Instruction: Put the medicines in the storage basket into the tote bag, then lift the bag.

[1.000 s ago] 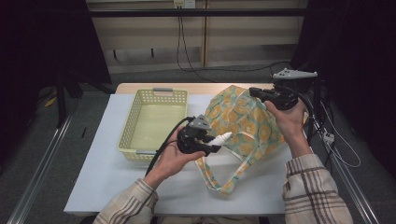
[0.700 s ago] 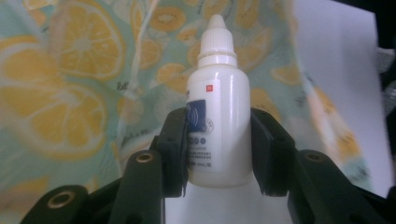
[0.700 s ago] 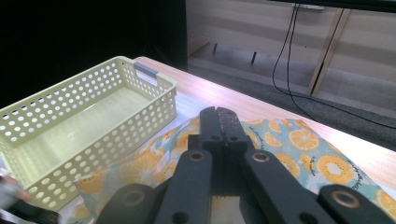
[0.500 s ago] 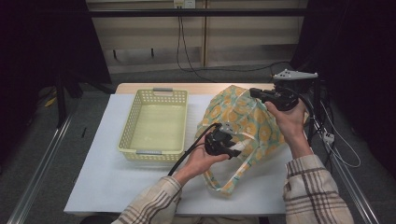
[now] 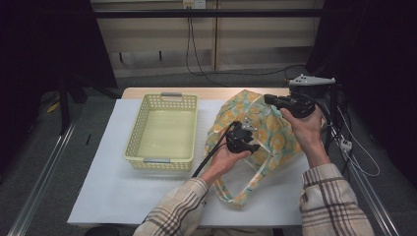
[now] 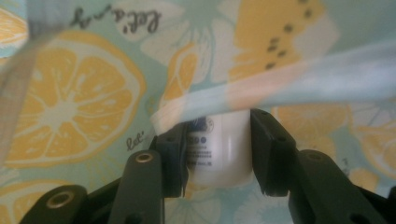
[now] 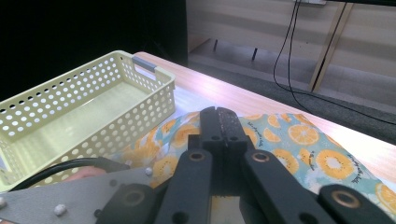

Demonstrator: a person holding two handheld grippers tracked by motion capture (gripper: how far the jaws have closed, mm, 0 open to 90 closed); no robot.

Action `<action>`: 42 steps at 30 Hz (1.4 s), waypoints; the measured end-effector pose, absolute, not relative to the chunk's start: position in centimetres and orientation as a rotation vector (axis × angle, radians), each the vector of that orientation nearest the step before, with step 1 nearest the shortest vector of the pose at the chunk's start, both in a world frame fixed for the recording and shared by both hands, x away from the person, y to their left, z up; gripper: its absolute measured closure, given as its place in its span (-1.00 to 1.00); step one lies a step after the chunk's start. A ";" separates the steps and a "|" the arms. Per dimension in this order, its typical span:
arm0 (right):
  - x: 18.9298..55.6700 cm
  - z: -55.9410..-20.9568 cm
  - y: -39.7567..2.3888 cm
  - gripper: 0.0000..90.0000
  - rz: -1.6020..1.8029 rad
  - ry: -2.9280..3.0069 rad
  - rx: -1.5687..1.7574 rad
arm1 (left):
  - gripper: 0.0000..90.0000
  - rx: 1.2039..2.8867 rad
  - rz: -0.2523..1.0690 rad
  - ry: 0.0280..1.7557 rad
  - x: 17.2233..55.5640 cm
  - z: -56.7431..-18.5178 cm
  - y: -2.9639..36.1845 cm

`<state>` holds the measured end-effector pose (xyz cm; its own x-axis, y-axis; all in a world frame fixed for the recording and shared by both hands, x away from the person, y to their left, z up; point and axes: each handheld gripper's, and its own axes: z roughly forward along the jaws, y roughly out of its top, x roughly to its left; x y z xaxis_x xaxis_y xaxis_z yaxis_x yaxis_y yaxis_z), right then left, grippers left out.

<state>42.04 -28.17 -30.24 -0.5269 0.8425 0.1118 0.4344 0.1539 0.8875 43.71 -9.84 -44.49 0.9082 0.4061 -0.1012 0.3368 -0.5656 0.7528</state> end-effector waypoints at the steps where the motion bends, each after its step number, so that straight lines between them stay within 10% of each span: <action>1: 42.1 -30.3 -28.2 1.00 1.339 2.026 1.216 | 0.31 2.219 0.106 0.536 43.7 -44.5 -9.8; 13: 42.3 -30.5 -28.2 1.00 1.331 2.023 1.233 | -0.49 2.216 0.065 0.482 41.9 -42.6 -7.3; 42: 42.1 -31.9 -29.0 1.00 1.302 2.021 1.279 | -0.81 2.350 0.105 0.427 42.5 -47.0 -6.9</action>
